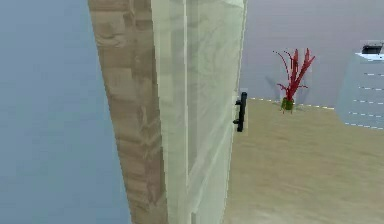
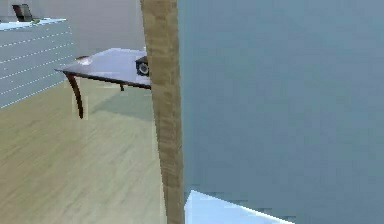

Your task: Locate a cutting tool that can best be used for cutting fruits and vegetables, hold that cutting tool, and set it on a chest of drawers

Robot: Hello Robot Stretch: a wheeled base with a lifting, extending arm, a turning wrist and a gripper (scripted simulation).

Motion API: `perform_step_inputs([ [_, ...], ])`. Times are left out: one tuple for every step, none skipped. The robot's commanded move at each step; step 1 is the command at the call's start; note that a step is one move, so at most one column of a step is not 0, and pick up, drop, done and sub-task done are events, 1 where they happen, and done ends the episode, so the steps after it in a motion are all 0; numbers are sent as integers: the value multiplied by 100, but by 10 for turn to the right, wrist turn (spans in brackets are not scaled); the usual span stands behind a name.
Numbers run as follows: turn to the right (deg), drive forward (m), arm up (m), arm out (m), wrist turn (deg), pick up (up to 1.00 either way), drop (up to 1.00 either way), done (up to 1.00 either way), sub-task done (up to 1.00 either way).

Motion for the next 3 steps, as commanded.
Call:
perform_step_inputs([
  [450, 0, 0, 0, 0, 0, 0, 0, 0],
  [450, 0, 0, 0, 0, 0, 0, 0, 0],
  [-390, 0, 0, 0, 0, 0, 0, 0, 0],
])
